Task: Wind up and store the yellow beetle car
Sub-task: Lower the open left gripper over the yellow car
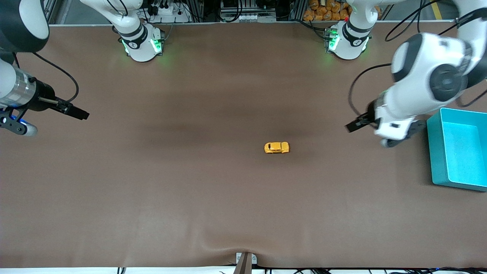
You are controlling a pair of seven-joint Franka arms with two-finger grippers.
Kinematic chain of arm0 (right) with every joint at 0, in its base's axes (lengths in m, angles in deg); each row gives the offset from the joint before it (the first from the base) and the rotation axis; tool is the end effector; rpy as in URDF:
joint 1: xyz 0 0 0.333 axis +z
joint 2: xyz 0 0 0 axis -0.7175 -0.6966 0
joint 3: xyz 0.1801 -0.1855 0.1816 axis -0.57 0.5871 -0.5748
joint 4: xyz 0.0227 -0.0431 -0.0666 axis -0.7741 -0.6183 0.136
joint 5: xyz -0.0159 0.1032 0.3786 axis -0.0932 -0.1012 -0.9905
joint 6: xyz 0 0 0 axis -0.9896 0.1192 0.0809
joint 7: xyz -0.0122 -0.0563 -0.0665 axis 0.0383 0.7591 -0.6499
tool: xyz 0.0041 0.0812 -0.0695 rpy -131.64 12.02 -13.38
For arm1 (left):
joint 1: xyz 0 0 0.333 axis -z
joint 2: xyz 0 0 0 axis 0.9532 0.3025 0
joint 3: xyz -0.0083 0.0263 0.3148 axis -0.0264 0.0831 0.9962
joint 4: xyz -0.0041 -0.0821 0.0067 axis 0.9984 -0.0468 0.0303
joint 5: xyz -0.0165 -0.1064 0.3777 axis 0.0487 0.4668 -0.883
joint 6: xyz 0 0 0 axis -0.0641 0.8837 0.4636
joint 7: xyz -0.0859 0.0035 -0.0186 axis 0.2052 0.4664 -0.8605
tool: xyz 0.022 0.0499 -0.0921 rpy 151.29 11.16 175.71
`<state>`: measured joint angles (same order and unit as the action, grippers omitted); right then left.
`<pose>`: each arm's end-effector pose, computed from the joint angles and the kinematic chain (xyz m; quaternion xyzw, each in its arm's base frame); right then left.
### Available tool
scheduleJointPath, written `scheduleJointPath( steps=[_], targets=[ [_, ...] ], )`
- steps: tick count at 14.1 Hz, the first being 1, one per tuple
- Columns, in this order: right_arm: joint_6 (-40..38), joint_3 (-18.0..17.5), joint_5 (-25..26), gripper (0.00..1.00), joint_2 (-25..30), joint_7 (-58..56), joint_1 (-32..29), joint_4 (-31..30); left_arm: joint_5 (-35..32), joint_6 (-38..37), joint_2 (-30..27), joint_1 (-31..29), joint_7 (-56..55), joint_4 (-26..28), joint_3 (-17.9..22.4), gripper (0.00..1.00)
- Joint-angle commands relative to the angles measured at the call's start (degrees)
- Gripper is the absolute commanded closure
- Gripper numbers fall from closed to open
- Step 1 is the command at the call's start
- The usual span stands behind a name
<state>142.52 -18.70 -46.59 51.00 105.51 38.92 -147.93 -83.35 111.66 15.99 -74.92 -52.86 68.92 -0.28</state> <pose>0.5634 0.0215 0.5645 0.9764 -0.1996 -0.0823 0.0030 0.5675 -0.1764 0.4429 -0.9546 -0.2830 0.0923 0.0080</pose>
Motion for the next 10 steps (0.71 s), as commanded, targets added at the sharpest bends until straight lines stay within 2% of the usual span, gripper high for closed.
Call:
scheduleJointPath(
  steps=[1,4,7,8,10],
  targets=[
    [-1.1,0.5,-1.4,0.0,1.2,-6.4,-0.2,0.9,-0.2,1.0,6.4,3.8,-8.3,-5.2,-0.5,0.0],
    [-0.5,0.7,-1.6,0.0,3.0,-10.0,-0.5,0.4,-0.7,3.7,13.9,8.4,-18.1,-10.4,-0.2,0.0],
    [0.5,2.4,-3.1,0.0,6.5,-15.7,0.8,-1.1,-1.8,4.8,18.4,10.3,-24.6,-14.1,-0.2,0.0],
    [0.5,4.6,-3.1,0.0,6.9,-16.1,3.2,-1.2,-1.8,6.5,18.9,10.9,-26.1,-14.1,-0.2,0.0],
    [1.1,11.6,-3.1,0.0,7.9,-17.1,8.6,-1.1,-1.9,10.7,20.1,12.3,-30.7,-13.8,0.0,0.0]
  ],
)
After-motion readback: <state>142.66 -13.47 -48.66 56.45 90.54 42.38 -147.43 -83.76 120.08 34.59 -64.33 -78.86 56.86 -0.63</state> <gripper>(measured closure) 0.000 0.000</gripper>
